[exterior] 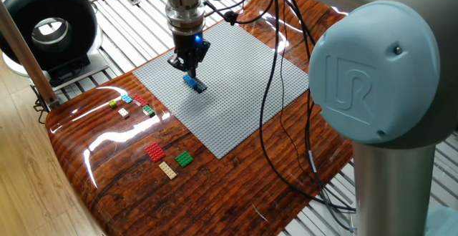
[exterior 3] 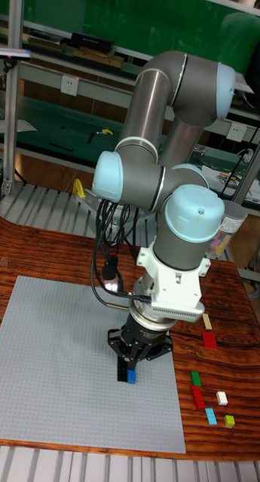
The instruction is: Build with small Lego blocks
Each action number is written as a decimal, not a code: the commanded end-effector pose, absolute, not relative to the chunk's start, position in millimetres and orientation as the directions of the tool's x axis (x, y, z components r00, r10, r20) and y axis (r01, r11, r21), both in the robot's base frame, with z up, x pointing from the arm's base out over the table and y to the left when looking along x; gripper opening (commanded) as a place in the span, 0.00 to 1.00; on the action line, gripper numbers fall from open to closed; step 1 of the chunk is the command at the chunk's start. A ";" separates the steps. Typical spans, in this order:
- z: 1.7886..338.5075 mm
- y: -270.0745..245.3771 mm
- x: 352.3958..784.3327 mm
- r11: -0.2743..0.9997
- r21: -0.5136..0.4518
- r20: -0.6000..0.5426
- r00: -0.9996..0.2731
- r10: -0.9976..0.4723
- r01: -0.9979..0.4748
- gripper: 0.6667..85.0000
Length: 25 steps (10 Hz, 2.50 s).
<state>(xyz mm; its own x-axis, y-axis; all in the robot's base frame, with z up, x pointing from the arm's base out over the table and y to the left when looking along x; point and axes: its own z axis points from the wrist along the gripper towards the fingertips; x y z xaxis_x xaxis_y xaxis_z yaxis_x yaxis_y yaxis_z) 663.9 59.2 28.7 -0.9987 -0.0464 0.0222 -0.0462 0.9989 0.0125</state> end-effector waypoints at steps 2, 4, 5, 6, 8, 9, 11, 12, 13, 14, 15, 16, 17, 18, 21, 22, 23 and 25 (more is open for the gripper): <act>28.2 73.9 673.7 0.999 0.022 0.017 -0.999 -0.041 -0.040 0.00; 25.4 77.7 676.9 0.999 0.021 0.011 -0.999 -0.041 -0.041 0.00; 23.9 76.7 677.8 0.999 0.023 0.004 -0.999 -0.048 -0.048 0.00; 21.1 76.2 678.2 0.998 0.031 -0.005 -0.998 -0.056 -0.056 0.00; 19.3 75.3 677.3 0.997 0.039 -0.009 -0.998 -0.060 -0.061 0.00; 18.2 74.6 675.6 0.997 0.042 -0.009 -0.998 -0.062 -0.062 0.00; 16.4 72.7 672.6 0.996 0.051 -0.015 -0.998 -0.066 -0.067 0.00; 15.8 71.9 671.6 0.996 0.055 -0.018 -0.998 -0.067 -0.068 0.00; 15.2 70.6 670.2 0.996 0.058 -0.020 -0.997 -0.070 -0.071 0.00; 16.2 68.6 669.2 0.996 0.059 -0.020 -0.997 -0.072 -0.073 0.00; 17.5 66.7 668.6 0.995 0.061 -0.020 -0.997 -0.075 -0.076 0.00; 18.7 66.0 667.9 0.995 0.061 -0.017 -0.997 -0.075 -0.076 0.00; 19.1 66.0 667.3 0.995 0.061 -0.016 -0.997 -0.075 -0.076 0.00; 19.2 65.8 667.2 0.995 0.061 -0.016 -0.997 -0.075 -0.076 0.00; 18.7 68.2 668.8 0.995 0.067 -0.020 -0.997 -0.078 -0.079 0.00; 18.9 69.2 668.5 0.995 0.069 -0.018 -0.997 -0.076 -0.077 0.00; 18.9 70.3 668.6 0.994 0.072 -0.018 -0.997 -0.076 -0.077 0.00; 20.1 70.9 670.2 0.995 0.067 -0.016 -0.997 -0.077 -0.077 0.00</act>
<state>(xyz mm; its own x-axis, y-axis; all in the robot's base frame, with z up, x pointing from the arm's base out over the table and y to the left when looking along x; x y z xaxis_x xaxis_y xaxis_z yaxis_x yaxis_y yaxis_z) 668.3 68.2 17.9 -0.9964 -0.0837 -0.0160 -0.0845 0.9948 0.0573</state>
